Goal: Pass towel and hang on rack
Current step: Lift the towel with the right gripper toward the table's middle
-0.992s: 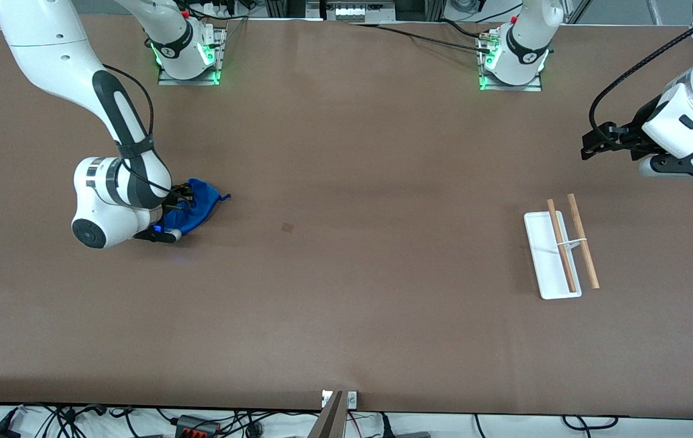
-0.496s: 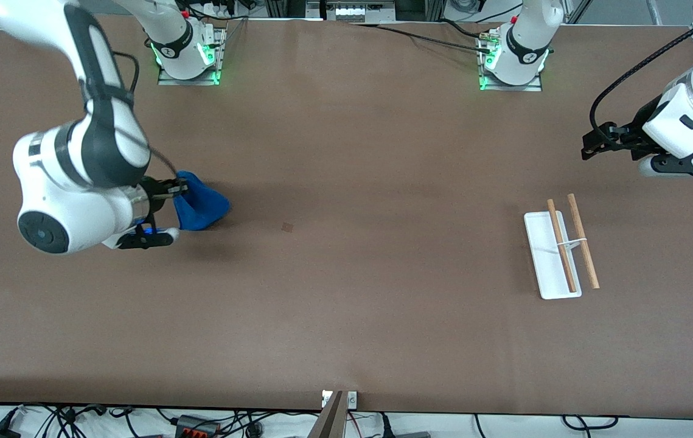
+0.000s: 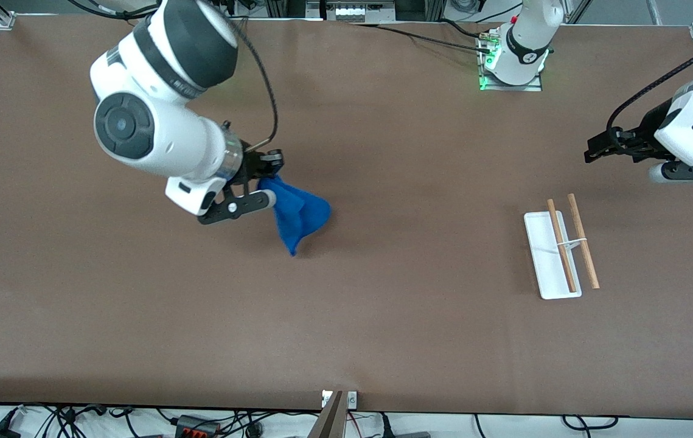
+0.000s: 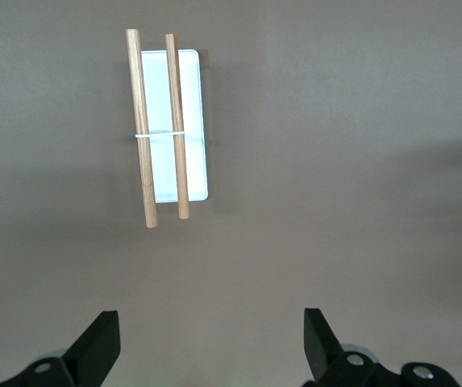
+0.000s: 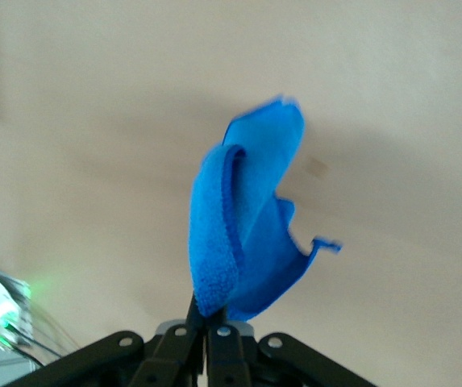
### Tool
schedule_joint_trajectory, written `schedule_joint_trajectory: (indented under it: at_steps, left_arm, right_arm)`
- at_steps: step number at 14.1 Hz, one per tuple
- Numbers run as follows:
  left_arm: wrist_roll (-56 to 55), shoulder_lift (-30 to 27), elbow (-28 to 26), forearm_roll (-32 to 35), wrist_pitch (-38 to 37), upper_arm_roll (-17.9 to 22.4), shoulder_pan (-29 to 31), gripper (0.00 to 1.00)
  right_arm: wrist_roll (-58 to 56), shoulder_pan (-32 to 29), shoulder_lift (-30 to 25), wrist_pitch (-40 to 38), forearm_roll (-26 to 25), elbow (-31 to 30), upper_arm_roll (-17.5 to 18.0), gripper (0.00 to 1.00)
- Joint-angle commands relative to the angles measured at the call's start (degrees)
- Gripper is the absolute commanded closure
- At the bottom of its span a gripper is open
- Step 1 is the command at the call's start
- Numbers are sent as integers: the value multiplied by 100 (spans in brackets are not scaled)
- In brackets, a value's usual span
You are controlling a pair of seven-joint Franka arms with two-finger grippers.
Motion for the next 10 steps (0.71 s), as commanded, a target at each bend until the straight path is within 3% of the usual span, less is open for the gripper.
schedule_joint_trajectory:
  at_steps: [1,4,6,10]
  left_arm:
    - [77,296,325,-102,-222,-5,32,0]
    - [138,419,299,-120,-73,-84,-29,0]
    - [942,463,316,-120,-64,-84,-64,0]
    - [1219,770,343,-540,-82,-32,23,0]
  right_arm:
    - [502,371,141,934,120,226,84,100]
    - [1090,1082,289,2454,120,182,75,100]
    - [1373,1391,430,3264,111,182,75,100]
    - [1725,1576,527,4049,129,173,84,100]
